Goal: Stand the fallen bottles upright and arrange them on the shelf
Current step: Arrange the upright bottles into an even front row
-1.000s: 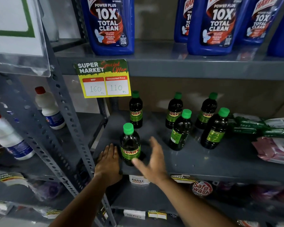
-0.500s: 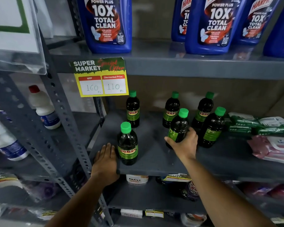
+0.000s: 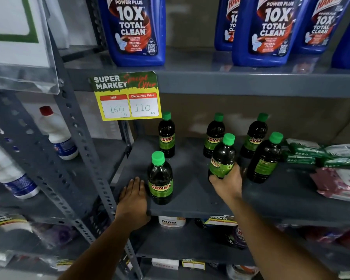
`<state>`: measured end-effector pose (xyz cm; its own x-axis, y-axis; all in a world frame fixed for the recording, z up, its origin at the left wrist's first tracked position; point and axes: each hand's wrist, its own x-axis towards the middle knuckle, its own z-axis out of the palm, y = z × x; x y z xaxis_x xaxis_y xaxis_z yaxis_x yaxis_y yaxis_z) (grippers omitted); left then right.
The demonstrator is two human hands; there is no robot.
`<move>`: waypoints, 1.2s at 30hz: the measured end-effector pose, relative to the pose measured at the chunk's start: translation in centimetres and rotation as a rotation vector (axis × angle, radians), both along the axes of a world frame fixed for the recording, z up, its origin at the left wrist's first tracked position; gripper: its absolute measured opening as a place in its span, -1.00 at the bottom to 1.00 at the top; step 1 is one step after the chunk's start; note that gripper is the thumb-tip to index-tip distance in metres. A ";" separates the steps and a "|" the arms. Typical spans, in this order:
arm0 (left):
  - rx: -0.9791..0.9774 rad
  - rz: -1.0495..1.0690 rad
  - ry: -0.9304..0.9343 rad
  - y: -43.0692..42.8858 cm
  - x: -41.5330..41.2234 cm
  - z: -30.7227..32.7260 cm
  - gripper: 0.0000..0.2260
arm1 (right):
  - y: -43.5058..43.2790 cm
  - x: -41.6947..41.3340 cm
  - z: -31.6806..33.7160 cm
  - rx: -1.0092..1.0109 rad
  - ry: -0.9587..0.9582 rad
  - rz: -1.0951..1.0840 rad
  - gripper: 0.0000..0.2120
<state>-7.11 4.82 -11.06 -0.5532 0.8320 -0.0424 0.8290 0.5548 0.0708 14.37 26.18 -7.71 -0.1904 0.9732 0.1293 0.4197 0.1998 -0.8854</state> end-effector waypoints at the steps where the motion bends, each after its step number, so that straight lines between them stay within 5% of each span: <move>1: -0.002 -0.003 0.002 0.0 0.0 0.0 0.01 | 0.0 0.1 0.0 0.003 -0.001 0.010 -0.40; 12: -0.004 -0.010 0.005 -0.1 0.1 0.1 -0.03 | -0.3 -0.3 0.2 0.062 -0.138 -0.024 0.02; 29: -0.009 0.017 0.014 0.0 0.4 0.5 0.04 | -4.4 3.5 -1.2 -0.001 -0.099 0.083 -0.28; 36: -0.035 0.018 0.023 0.1 0.4 0.8 0.05 | -5.3 5.6 -1.7 0.054 -0.016 0.178 0.04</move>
